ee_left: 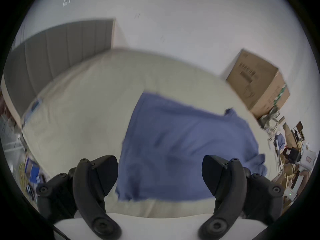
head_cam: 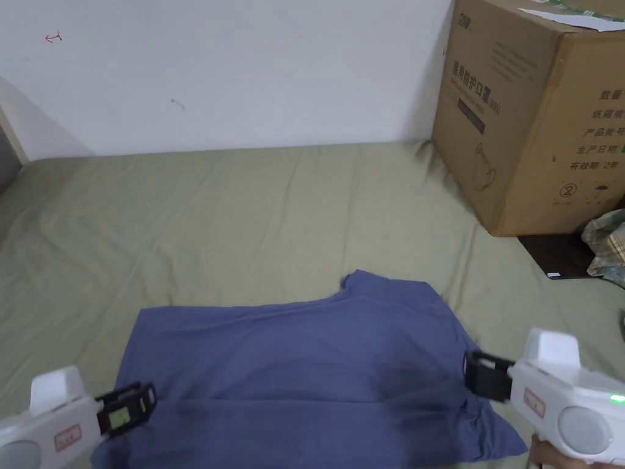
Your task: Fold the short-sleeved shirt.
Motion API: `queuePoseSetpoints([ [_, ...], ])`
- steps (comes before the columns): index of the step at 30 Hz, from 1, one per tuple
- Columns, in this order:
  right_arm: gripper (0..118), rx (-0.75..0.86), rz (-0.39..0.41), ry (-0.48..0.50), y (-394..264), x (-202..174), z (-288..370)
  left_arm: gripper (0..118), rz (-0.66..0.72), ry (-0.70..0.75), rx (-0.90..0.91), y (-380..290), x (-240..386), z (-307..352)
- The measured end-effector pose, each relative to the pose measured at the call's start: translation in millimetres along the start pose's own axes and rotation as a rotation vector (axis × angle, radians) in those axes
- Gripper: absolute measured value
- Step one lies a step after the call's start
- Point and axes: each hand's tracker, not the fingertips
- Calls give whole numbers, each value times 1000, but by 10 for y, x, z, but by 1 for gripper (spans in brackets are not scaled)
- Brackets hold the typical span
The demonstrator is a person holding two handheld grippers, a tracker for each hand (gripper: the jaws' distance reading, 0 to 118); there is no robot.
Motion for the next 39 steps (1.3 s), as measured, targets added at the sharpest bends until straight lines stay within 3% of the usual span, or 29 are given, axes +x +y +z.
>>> queuePoseSetpoints([
  [6,97,316,81,9,504,-356,531,103,-121,33,329,423,562,411],
  [8,87,381,112,-9,566,-462,604,94,-157,52,398,441,687,460],
  [9,76,396,128,-21,575,-501,622,84,-170,52,426,434,728,475],
  [12,14,441,156,-41,581,-580,635,31,-204,43,448,388,825,473],
  [13,1,413,145,-29,565,-616,634,10,-208,46,438,376,839,446],
  [16,1,442,163,-37,546,-643,575,0,-211,38,427,316,840,387],
  [24,0,417,158,-15,650,-603,310,0,-212,34,237,525,659,-89],
  [35,0,347,143,-53,857,-506,-381,0,-97,47,-86,1367,179,-1806],
  [36,0,339,145,-58,866,-499,-442,6,-105,64,-106,1405,143,-1957],
  [37,0,331,147,-64,875,-491,-505,23,-104,70,-150,1420,155,-2060],
  [39,0,318,148,-73,884,-482,-600,75,-89,86,-227,1457,64,-2359],
])
